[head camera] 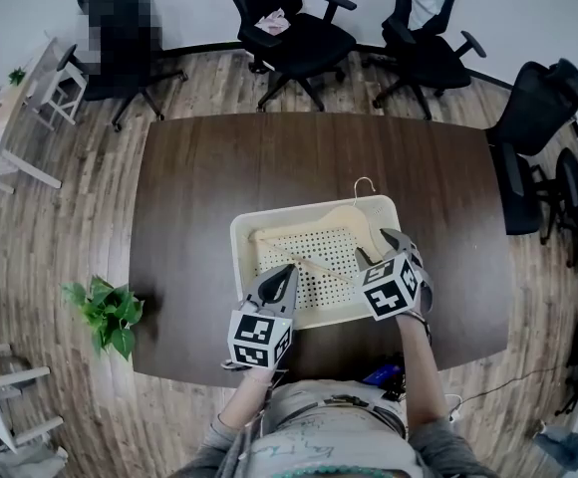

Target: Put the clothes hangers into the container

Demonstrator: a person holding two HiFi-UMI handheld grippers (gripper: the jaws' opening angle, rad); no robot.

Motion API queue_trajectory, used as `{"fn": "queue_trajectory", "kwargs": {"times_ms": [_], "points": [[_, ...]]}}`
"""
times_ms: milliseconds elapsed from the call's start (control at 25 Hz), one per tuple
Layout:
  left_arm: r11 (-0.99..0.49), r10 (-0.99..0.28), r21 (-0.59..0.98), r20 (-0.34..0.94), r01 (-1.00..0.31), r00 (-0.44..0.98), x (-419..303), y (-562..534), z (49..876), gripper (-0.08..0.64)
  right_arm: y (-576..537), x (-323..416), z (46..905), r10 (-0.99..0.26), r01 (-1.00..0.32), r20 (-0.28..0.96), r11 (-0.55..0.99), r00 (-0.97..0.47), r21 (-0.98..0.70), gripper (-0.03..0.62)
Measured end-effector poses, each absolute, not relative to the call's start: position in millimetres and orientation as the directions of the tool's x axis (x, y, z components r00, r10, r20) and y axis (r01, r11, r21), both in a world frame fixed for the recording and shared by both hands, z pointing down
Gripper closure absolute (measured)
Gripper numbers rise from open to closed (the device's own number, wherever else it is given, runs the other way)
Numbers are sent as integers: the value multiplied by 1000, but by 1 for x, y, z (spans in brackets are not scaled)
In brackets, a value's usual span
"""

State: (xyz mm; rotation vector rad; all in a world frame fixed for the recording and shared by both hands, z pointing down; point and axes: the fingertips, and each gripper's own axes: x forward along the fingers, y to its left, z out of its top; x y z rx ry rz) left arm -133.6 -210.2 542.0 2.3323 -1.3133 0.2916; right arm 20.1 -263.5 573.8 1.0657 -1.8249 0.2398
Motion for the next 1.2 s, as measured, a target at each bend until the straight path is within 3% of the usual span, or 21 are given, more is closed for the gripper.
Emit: {"fn": "queue_trajectory", "kwargs": {"times_ms": [480, 680, 1200], "points": [[-451, -755, 260, 400, -854, 520, -134, -210, 543, 549, -256, 23, 556, -592, -789, 778, 572, -210, 223, 354], [-458, -749, 258, 404, -851, 525, -131, -208, 542, 549, -254, 28, 551, -607, -795, 768, 560, -205, 231, 468], [-474, -745, 247, 399, -845, 535, -121, -202, 536, 549, -242, 34, 558, -584, -789, 787, 571, -200, 224, 549]]}}
